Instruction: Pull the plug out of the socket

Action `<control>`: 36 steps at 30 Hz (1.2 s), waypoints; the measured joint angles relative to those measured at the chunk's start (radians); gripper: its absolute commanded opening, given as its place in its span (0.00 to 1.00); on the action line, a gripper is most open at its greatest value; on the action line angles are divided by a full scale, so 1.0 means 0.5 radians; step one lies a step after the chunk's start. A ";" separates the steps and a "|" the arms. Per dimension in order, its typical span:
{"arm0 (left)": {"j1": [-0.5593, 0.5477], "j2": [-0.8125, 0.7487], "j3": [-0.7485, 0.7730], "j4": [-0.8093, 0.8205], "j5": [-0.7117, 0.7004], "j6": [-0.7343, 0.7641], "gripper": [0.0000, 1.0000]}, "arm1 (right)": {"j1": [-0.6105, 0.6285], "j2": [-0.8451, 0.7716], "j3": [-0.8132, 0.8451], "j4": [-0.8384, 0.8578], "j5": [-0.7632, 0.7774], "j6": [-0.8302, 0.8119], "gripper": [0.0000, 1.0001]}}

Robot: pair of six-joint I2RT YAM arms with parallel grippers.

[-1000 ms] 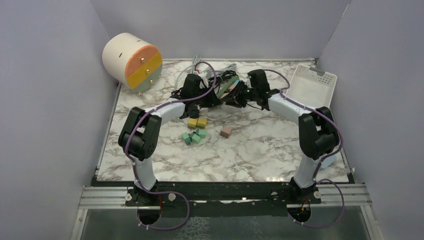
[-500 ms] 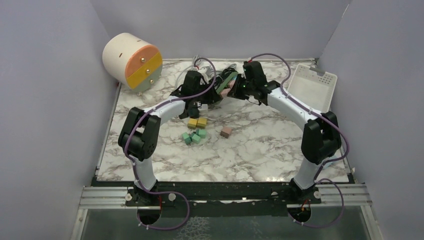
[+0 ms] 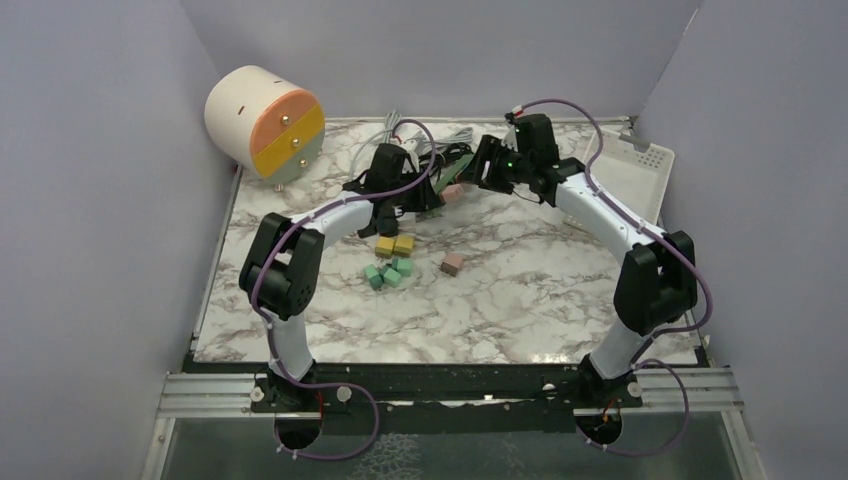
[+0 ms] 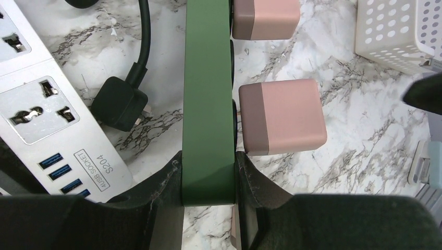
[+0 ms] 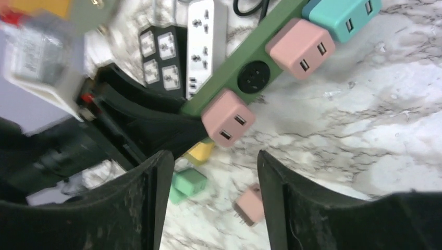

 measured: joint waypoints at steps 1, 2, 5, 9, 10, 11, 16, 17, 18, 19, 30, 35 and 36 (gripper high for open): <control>0.000 0.000 0.000 0.000 0.000 0.000 0.00 | 0.001 0.026 0.012 -0.021 -0.010 -0.002 0.75; 0.001 0.000 0.000 0.001 -0.001 0.005 0.00 | 0.001 0.048 0.022 -0.047 -0.024 0.007 0.76; 0.000 0.000 -0.001 0.002 -0.005 0.013 0.00 | 0.000 0.098 0.023 -0.059 -0.107 0.113 0.74; -0.006 -0.001 -0.009 0.018 -0.019 0.017 0.00 | -0.002 0.177 -0.007 0.007 -0.214 0.403 0.67; -0.008 -0.001 -0.014 0.024 -0.023 0.019 0.00 | -0.002 0.204 -0.011 0.024 -0.233 0.465 0.67; -0.010 -0.001 -0.019 0.027 -0.026 0.022 0.00 | -0.002 0.230 -0.016 0.043 -0.249 0.517 0.67; -0.019 -0.013 -0.040 0.046 -0.050 0.037 0.00 | -0.002 0.353 -0.018 0.089 -0.279 0.712 0.66; -0.021 -0.018 -0.045 0.047 -0.053 0.038 0.00 | -0.002 0.373 -0.017 0.094 -0.285 0.733 0.66; -0.021 -0.023 -0.048 0.048 -0.054 0.041 0.00 | -0.002 0.392 -0.014 0.101 -0.291 0.758 0.66; -0.021 -0.027 -0.051 0.048 -0.055 0.043 0.00 | -0.002 0.413 -0.011 0.113 -0.295 0.780 0.65; -0.023 -0.034 -0.092 0.085 -0.076 0.034 0.00 | -0.011 0.573 0.062 0.222 -0.362 0.963 0.01; -0.028 -0.034 -0.095 0.093 -0.106 0.023 0.00 | -0.014 0.573 0.081 0.203 -0.361 0.965 0.01; -0.031 -0.034 -0.095 0.091 -0.112 0.021 0.00 | -0.014 0.571 0.081 0.199 -0.362 0.964 0.01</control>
